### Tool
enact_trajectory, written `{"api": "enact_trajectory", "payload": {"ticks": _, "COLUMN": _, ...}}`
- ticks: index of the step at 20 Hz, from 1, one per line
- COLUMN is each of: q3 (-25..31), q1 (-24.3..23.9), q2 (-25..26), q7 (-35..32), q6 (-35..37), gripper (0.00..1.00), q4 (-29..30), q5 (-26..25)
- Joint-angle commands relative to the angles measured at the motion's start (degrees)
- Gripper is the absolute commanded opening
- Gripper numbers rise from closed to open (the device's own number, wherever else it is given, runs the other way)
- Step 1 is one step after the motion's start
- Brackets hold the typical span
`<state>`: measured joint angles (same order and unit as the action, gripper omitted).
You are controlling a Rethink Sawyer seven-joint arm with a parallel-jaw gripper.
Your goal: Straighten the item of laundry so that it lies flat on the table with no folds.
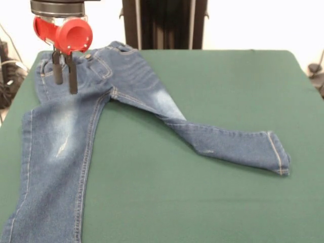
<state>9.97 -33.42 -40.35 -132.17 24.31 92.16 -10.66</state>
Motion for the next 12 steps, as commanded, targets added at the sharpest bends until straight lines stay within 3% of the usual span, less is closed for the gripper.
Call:
{"api": "enact_trajectory", "payload": {"ticks": 1, "q3": 0.18, "q1": 1.77, "q2": -1.21, "q7": 11.91, "q6": 5.82, "gripper": 1.0, "q4": -3.03, "q5": -9.9}}
{"api": "enact_trajectory", "payload": {"ticks": 7, "q3": 5.12, "q1": -0.65, "q2": -0.33, "q7": 13.29, "q6": 8.77, "gripper": 1.0, "q4": -2.25, "q5": -10.98}}
{"api": "enact_trajectory", "payload": {"ticks": 12, "q3": 4.51, "q1": 2.37, "q2": -0.27, "q7": 8.51, "q6": 6.66, "gripper": 1.0, "q4": -0.07, "q5": -13.09}}
